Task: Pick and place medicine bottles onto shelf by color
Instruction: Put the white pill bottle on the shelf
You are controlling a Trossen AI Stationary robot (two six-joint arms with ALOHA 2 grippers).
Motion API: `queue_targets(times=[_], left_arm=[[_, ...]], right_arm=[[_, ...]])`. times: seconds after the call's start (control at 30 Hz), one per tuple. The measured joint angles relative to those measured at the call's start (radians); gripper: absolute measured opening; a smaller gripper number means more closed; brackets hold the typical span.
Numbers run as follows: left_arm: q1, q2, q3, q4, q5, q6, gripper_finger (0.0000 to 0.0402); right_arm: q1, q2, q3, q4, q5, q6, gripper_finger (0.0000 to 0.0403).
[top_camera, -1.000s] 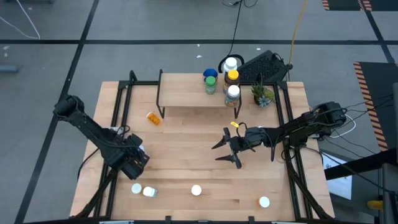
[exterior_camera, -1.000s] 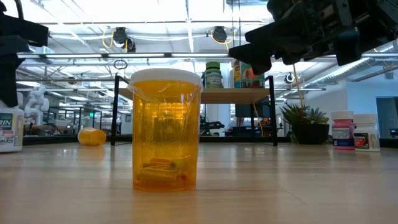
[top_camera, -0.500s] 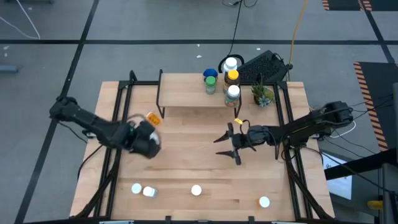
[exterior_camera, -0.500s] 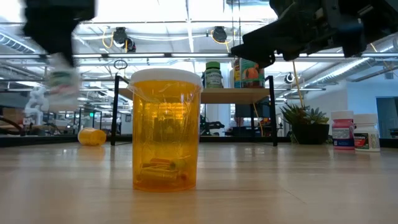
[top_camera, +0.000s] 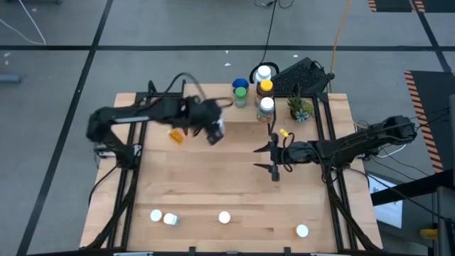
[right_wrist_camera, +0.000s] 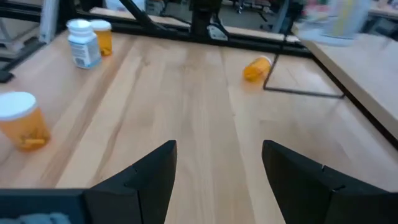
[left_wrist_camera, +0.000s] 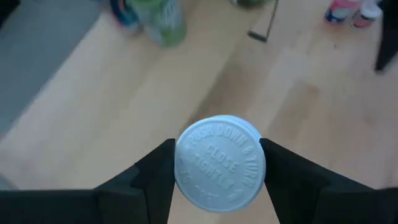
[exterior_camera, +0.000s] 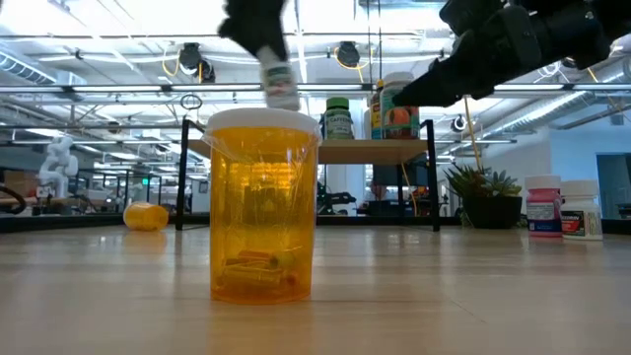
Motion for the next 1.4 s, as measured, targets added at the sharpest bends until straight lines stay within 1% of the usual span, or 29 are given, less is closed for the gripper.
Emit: queue_targets(times=[0.07,0.23,0.33,0.47,0.63,1.07,1.4], left_arm=[[0.037,0.068,0.098,0.000,0.022,0.051,0.0215],[0.088,0.206,0.313,0.003,0.028,0.149,0.0214],[0.104,0.280,0.400,-0.002,0.036,0.189,0.0212],[0.120,0.343,0.462,-0.001,0.074,0.212,0.0211],[0.143,0.375,0.468,-0.006,0.077,0.214,0.0215],[0.162,0.369,0.362,0.038,0.071,0.170,0.0220],[0.157,0.370,0.358,0.084,0.082,0.182,0.0223]], right_arm=[[0.000,-0.002,0.000,-0.012,0.004,0.011,0.0233],[0.000,-0.002,0.000,-0.025,0.004,0.017,0.0233],[0.000,-0.002,0.000,-0.027,0.004,0.017,0.0233],[0.000,-0.002,0.000,-0.032,0.004,0.017,0.0233],[0.000,-0.002,0.000,-0.034,0.003,0.018,0.0233],[0.000,-0.002,0.000,-0.033,0.003,0.036,0.0233],[0.000,-0.002,0.000,-0.044,0.003,0.037,0.0233]])
